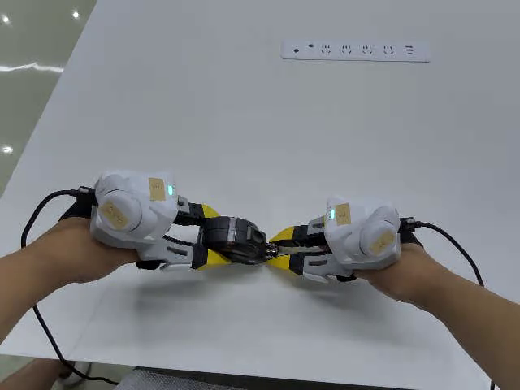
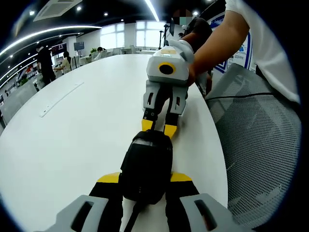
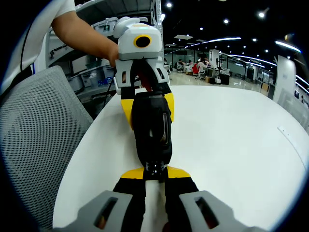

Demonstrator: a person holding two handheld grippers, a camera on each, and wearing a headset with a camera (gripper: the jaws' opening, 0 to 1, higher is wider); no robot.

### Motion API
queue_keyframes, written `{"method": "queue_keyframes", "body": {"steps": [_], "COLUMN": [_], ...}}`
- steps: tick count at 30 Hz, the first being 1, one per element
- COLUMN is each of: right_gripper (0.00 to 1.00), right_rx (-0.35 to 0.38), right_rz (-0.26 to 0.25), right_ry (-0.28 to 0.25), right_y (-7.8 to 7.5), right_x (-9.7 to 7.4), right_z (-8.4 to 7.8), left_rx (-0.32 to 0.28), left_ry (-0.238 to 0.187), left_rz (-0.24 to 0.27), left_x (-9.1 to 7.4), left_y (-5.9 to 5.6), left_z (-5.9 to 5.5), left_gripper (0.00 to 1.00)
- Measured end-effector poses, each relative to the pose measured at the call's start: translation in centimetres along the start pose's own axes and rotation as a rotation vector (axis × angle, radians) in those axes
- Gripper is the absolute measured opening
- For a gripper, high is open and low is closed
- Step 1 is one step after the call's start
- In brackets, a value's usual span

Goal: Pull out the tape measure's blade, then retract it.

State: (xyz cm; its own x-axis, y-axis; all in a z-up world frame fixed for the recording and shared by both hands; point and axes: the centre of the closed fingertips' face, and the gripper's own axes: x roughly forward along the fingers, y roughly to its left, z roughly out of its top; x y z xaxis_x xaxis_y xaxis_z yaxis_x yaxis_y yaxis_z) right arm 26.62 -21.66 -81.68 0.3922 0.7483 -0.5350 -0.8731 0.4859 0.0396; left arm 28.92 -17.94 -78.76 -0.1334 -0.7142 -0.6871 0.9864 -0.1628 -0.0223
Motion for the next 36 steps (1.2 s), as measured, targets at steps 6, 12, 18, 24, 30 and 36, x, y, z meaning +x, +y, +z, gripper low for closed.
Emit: {"method": "queue_keyframes", "body": {"steps": [6, 12, 18, 24, 30, 36], "right_gripper": [0.12, 0.12, 0.12, 0.12, 0.11, 0.11], "right_rx": [-0.005, 0.001, 0.006, 0.004, 0.000, 0.004], "right_rz": [-0.002, -0.004, -0.015, -0.031, -0.036, -0.042], "right_ry": [0.009, 0.015, 0.027, 0.060, 0.087, 0.112], "right_y": [-0.1, 0.0, 0.0, -0.3, -0.5, -0.8], "right_x": [-0.5, -1.4, -2.8, -4.7, -6.5, -7.7], "right_z": [-0.3, -0.6, -1.5, -2.9, -3.7, -4.7], "left_rx": [0.011, 0.016, 0.017, 0.019, 0.016, 0.016], "left_ry": [0.004, 0.001, -0.002, -0.004, -0.006, -0.004], "left_rz": [-0.005, -0.005, -0.008, -0.004, -0.003, -0.002], "left_x": [0.1, 0.1, 0.1, 0.2, 0.2, 0.2], "left_y": [0.0, -0.1, -0.1, -0.1, -0.1, -0.1], "left_z": [0.0, 0.0, 0.2, 0.2, 0.2, 0.2], "left_gripper": [0.31, 0.30, 0.30, 0.30, 0.30, 0.30]}}
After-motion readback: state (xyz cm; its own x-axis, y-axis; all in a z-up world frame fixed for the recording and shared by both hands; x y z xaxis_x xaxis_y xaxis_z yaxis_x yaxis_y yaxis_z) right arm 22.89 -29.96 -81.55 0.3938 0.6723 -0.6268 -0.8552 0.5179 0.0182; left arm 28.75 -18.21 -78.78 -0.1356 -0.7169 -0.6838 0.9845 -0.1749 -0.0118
